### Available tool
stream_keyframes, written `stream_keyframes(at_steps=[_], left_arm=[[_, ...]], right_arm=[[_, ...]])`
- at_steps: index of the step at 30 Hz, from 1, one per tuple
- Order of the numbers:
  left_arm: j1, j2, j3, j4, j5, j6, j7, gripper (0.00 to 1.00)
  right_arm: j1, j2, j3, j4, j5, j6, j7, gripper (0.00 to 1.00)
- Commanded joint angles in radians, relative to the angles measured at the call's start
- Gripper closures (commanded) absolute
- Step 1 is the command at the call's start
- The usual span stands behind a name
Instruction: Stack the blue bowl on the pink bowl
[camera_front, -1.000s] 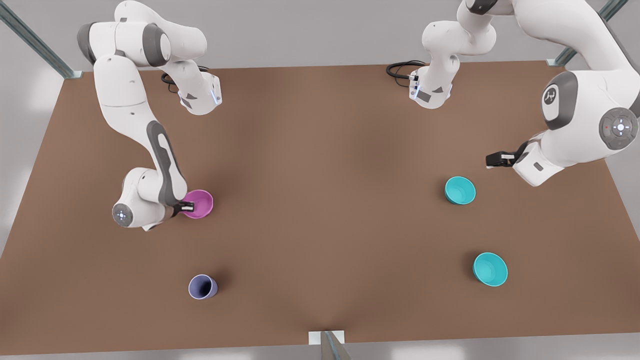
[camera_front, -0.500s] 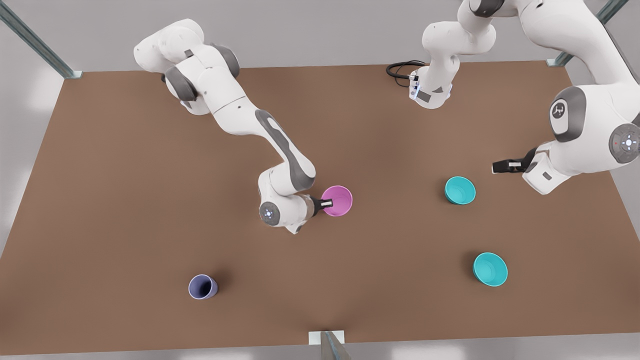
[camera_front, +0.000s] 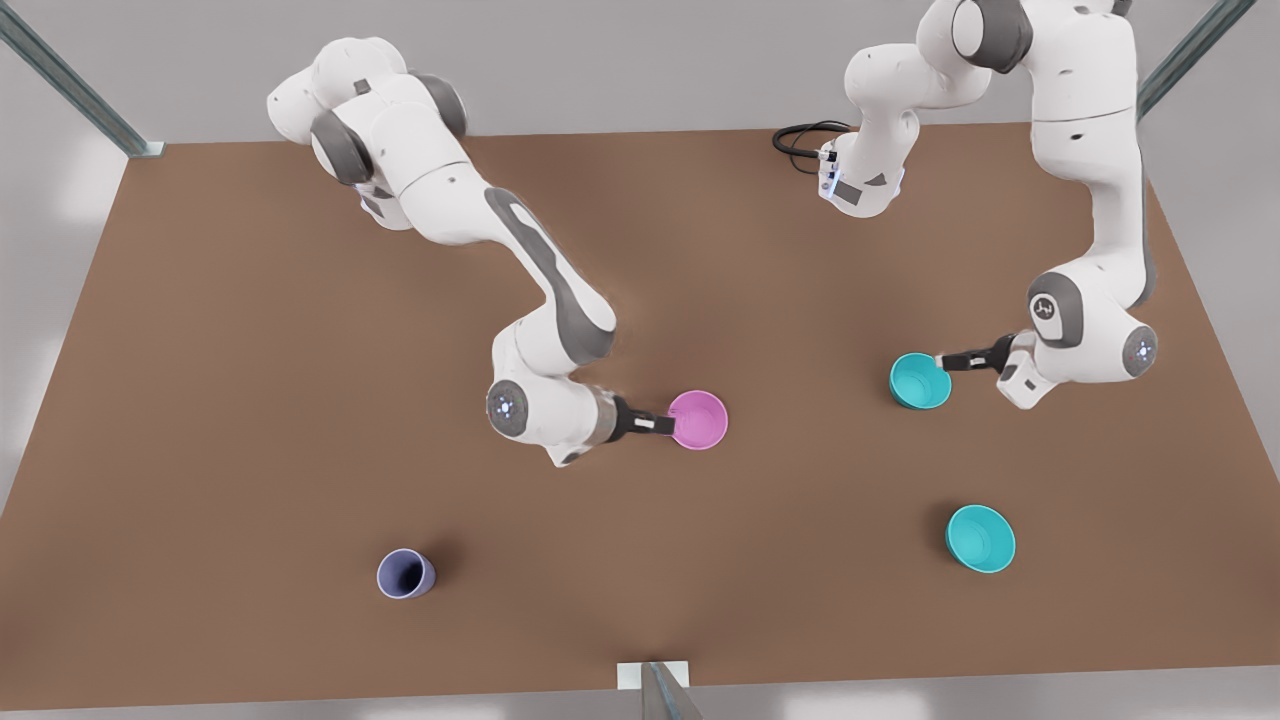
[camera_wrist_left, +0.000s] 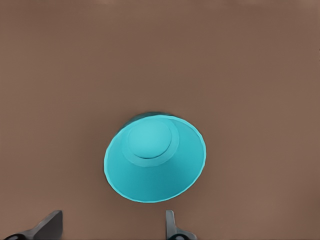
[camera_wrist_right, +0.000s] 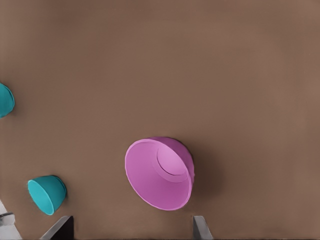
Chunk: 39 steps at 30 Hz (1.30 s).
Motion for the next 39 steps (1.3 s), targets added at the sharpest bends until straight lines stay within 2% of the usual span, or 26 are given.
stream_keyframes(at_steps=[1,2,3,5,7,8,9,10,11,12,13,14,15,21,23,24,26,28,30,34,39], left_arm=[[0.000,0.024,0.000,-0.006,-0.054,0.210,0.335,0.00],[0.000,0.028,0.000,-0.006,-0.054,0.210,0.335,0.00],[0.000,0.041,0.000,-0.029,-0.054,0.243,0.335,0.00],[0.020,0.071,0.000,-0.037,-0.055,0.254,0.386,0.00],[0.024,0.090,0.000,-0.057,-0.104,0.280,0.403,0.00],[0.022,0.108,0.000,-0.057,-0.107,0.283,0.403,0.00],[0.020,0.113,0.000,-0.057,-0.107,0.297,0.403,0.00],[0.019,0.114,0.000,-0.059,-0.109,0.296,0.403,0.07],[0.014,0.114,-0.001,-0.066,-0.107,0.296,0.403,0.20],[0.014,0.114,-0.001,-0.066,-0.109,0.290,0.401,0.49],[0.013,0.113,-0.001,-0.066,-0.109,0.285,0.401,0.66],[0.011,0.113,-0.001,-0.066,-0.109,0.283,0.400,0.75],[0.011,0.113,-0.001,-0.066,-0.109,0.283,0.400,0.79],[-0.052,0.038,-0.001,-0.051,-0.109,0.221,0.283,0.79],[-0.123,-0.039,0.000,-0.020,-0.107,0.168,0.072,0.79],[-0.208,-0.071,0.000,0.013,-0.092,0.167,-0.169,0.79],[-0.358,-0.015,-0.004,0.139,-0.095,0.167,-0.543,0.79],[-0.430,0.168,-0.038,0.463,-0.086,-0.017,-0.716,0.79],[-0.495,0.255,-0.038,0.610,-0.080,-0.077,-0.820,0.79],[-0.575,0.312,-0.040,0.659,-0.072,-0.077,-0.895,0.79],[-0.572,0.323,-0.092,0.646,-0.077,-0.095,-0.932,0.79]], right_arm=[[-0.125,-0.047,-0.014,-0.001,-0.205,-0.580,0.123,0.00],[-0.176,-0.044,-0.017,-0.004,-0.287,-0.658,0.050,0.00],[-0.281,-0.056,-0.015,0.002,-0.497,-0.727,-0.143,0.00],[-0.349,-0.160,-0.014,0.042,-0.821,-0.763,-0.576,0.00],[-0.403,-0.329,-0.002,0.063,-0.855,-0.792,-0.678,0.00],[-0.424,-0.478,0.026,-0.006,-0.847,-0.806,-0.665,0.00],[-0.424,-0.554,0.032,-0.038,-0.854,-0.801,-0.662,0.00],[-0.426,-0.594,0.037,-0.062,-0.855,-0.793,-0.662,0.00],[-0.427,-0.597,0.037,-0.075,-0.855,-0.789,-0.662,0.00],[-0.431,-0.597,0.037,-0.098,-0.855,-0.770,-0.662,0.00],[-0.435,-0.597,0.041,-0.107,-0.854,-0.767,-0.662,0.00],[-0.441,-0.601,0.051,-0.113,-0.857,-0.760,-0.662,0.00],[-0.450,-0.599,0.064,-0.113,-0.858,-0.760,-0.662,0.00],[-0.452,-0.596,0.066,-0.113,-0.860,-0.769,-0.664,0.00],[-0.452,-0.593,0.064,-0.112,-0.858,-0.773,-0.664,0.00],[-0.452,-0.591,0.064,-0.112,-0.858,-0.775,-0.664,0.00],[-0.452,-0.587,0.063,-0.115,-0.857,-0.775,-0.664,0.00],[-0.452,-0.579,0.061,-0.115,-0.857,-0.775,-0.664,0.00],[-0.452,-0.576,0.061,-0.115,-0.858,-0.773,-0.662,0.00],[-0.450,-0.567,0.061,-0.116,-0.858,-0.775,-0.662,0.00],[-0.450,-0.562,0.061,-0.116,-0.858,-0.775,-0.662,0.00]])
